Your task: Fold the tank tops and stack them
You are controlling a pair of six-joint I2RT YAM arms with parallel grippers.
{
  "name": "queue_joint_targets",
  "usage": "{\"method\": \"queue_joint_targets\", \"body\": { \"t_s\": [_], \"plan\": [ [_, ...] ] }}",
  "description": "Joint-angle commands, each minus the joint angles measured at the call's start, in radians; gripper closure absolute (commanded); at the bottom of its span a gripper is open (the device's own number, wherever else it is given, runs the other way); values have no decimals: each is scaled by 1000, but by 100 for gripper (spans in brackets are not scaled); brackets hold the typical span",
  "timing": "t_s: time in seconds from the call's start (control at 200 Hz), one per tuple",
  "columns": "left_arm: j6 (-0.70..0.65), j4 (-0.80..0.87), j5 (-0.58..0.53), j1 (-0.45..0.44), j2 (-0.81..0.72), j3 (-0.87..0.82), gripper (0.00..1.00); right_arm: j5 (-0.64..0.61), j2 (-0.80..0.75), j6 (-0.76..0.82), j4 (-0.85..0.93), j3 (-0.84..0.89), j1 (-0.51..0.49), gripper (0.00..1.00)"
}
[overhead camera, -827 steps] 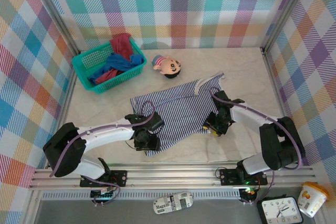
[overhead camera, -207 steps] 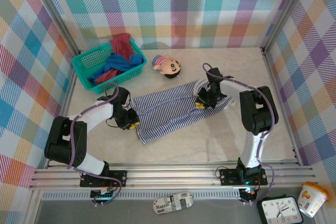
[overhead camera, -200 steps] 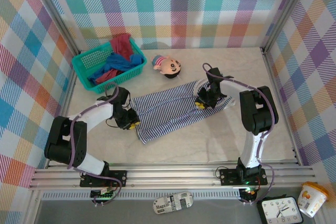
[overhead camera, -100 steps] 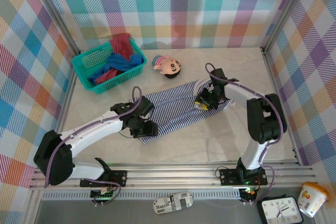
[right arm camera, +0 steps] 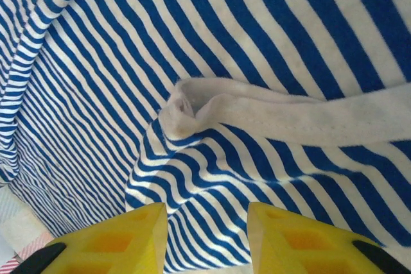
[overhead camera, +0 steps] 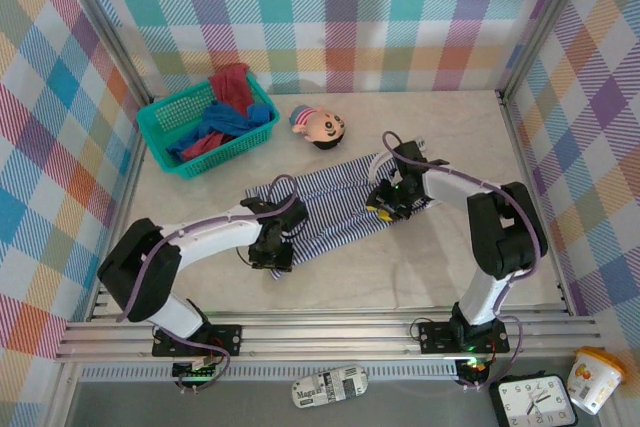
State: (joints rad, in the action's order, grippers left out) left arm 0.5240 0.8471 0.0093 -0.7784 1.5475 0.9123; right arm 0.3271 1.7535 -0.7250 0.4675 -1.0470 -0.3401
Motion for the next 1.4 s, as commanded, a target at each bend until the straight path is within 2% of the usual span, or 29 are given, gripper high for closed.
{"method": "queue_joint_targets", "body": {
  "t_s": [0.0,0.375,0.49,0.515,0.565,0.61,0.76,0.865,1.09,1.265,1.395],
  "plan": [
    [-50,7,-59,10,25,34,62,16,37,-5,-34,7,-4,63],
    [-79,-25,-46,95,31,77,96,7,107,14,-41,-6,-4,70],
    [-95,-18,-48,128,36,74,94,9,116,18,-44,-1,-4,70],
    [-96,-9,-49,135,36,76,91,9,116,19,-44,0,-4,70],
    [-86,16,-66,143,29,79,78,8,111,24,-40,-2,-3,70],
    [-71,35,-73,144,13,77,72,4,106,25,-36,-4,-4,70],
    [-35,53,-61,163,-41,44,61,10,111,27,-37,-6,-3,70],
    [-17,0,1,193,-54,4,59,9,108,28,-33,-4,-3,70],
    [-17,-39,33,211,-22,-25,61,15,108,22,-40,-1,0,70],
    [-12,-80,59,218,-23,-9,75,9,106,24,-31,-1,0,70],
    [-15,-82,66,220,-16,-10,81,10,110,19,-36,1,0,70]
  ]
}}
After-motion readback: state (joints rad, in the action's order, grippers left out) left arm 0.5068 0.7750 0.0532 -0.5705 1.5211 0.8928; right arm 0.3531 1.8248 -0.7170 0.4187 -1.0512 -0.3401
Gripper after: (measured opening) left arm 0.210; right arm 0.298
